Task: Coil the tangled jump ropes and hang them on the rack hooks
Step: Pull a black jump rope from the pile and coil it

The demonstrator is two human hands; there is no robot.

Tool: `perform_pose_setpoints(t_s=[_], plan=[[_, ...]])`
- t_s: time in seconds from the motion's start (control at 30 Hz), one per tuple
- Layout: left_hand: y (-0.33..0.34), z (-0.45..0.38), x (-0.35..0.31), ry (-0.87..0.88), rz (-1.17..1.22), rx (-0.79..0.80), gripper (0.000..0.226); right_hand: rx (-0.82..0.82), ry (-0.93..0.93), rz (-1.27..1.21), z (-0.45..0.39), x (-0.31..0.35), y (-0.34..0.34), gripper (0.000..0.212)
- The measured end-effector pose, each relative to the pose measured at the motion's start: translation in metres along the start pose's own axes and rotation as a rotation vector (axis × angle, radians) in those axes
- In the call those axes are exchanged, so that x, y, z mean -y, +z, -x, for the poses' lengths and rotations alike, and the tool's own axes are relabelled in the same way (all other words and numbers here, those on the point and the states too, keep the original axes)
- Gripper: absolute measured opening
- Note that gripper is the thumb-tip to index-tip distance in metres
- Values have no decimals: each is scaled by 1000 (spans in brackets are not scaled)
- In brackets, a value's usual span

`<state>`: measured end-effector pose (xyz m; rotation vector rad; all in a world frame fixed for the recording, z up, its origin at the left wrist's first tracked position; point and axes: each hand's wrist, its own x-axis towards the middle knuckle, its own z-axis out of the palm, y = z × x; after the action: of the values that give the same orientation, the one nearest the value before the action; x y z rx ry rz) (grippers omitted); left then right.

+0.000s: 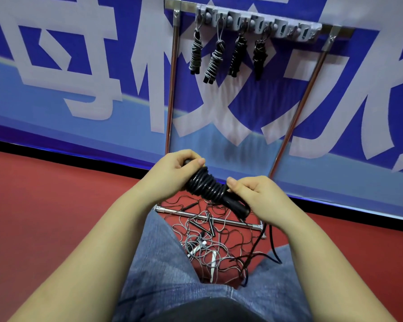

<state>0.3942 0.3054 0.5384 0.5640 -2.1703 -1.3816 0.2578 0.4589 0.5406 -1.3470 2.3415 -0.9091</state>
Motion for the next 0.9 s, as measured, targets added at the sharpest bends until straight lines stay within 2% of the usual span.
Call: perform_pose_setpoints(t_s=[0.13, 0.23, 0.33, 0.4, 0.43, 0.5, 0.57, 0.63, 0.7, 0.77, 0.83, 0.9], plan=[[4, 6, -7, 4, 151, 47, 21, 192, 4, -201, -2, 0, -9, 64], [10, 10, -13, -14, 264, 38, 24, 276, 36, -449, -1, 2, -10, 51], [17, 10, -14, -28, 344, 33, 28, 384, 147, -942, 1, -1, 1, 43], [22, 8, -13, -37, 394, 13, 31, 453, 125, -1247, 3, 2, 13, 46], [23, 7, -11, -52, 415, -11, 31, 409, 113, -1350, 2, 4, 19, 49], [26, 4, -9, -117, 457, -90, 29, 184, 151, -1479, -2, 9, 35, 59], [31, 3, -6, -197, 491, -170, 28, -28, 214, -1483, -5, 17, 47, 58], [35, 3, -3, -270, 530, -235, 31, -184, 284, -1331, -9, 19, 52, 44], [38, 2, 1, -275, 478, -313, 32, -267, 343, -1143, -9, 19, 56, 35], [38, -1, 6, -204, 293, -414, 31, -239, 359, -996, -5, 21, 60, 37], [35, -2, 9, -131, 114, -504, 27, -133, 322, -879, 2, 23, 66, 43], [30, 0, 10, -102, 5, -549, 22, -34, 267, -766, 8, 25, 64, 39]])
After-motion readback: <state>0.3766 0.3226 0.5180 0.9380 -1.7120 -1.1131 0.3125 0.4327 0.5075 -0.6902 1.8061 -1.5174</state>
